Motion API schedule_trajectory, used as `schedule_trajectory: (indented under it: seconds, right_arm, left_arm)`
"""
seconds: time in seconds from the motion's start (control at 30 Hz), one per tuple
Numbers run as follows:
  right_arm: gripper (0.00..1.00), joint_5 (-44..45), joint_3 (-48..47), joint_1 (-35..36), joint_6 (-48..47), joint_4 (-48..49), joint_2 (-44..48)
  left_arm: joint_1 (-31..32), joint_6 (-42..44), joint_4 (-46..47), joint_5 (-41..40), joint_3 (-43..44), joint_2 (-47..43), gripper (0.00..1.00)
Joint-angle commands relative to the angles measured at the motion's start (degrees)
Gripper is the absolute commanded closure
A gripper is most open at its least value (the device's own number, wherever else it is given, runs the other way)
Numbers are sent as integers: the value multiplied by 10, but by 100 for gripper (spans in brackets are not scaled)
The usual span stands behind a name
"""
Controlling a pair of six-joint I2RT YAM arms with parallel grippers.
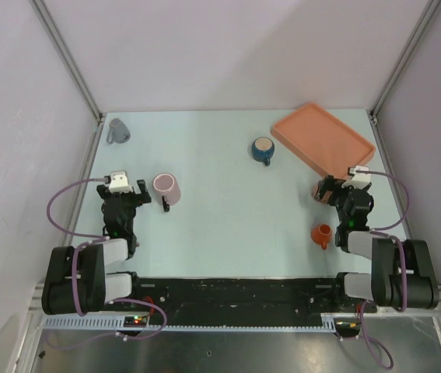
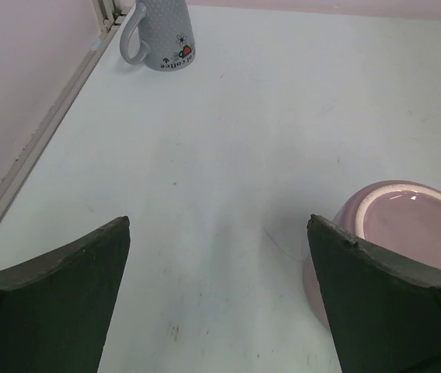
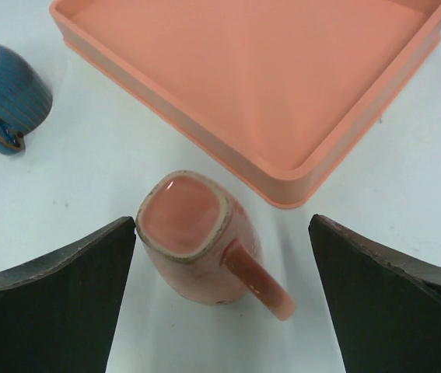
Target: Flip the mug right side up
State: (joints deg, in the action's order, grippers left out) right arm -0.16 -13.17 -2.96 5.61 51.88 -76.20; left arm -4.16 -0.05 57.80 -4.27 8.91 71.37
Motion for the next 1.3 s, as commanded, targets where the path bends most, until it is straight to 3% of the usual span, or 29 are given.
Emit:
schedule_trajectory:
  seconds: [0.0, 0.1, 0.17, 0.23, 0.37, 0.43, 0.5, 0.57, 0.67, 0.83, 0.97, 1.27]
  right_arm:
    - [0, 31, -48, -11, 16, -99, 88]
    - [0, 29, -79, -19, 31, -172, 160]
    - [0, 18, -114, -20, 37, -235, 195]
    - [0, -18, -150, -17, 38, -291, 221]
    - [0, -79, -203, 17, 17, -351, 245]
    - [0, -103, -226, 52, -9, -374, 246]
    - [0, -117, -247, 92, -33, -398, 244]
    - [0, -127, -258, 123, -48, -415, 242]
    - [0, -142, -263, 158, -68, -432, 243]
    - [0, -152, -264, 200, -81, -460, 226]
    - [0, -144, -264, 234, -78, -471, 212]
    - [0, -116, -263, 278, -73, -500, 188]
  left_arm:
    - [-2, -2, 28, -2, 14, -1, 0]
    - [-2, -2, 31, 2, 15, -5, 0]
    - [-2, 13, -19, 34, 33, -36, 0]
    - [-2, 34, -138, 89, 81, -81, 0]
    - [-2, 189, -397, 280, 228, -143, 0]
    - [0, 327, -584, 391, 317, -156, 0]
    - [16, 467, -771, 446, 394, -152, 0]
    - [49, 554, -910, 427, 449, -141, 0]
    - [134, 778, -1056, 340, 474, -132, 0]
    - [256, 1082, -1115, 104, 407, -116, 1]
    - [285, 1179, -1116, 43, 410, -48, 2]
    - [295, 1270, -1064, 1, 388, 44, 10]
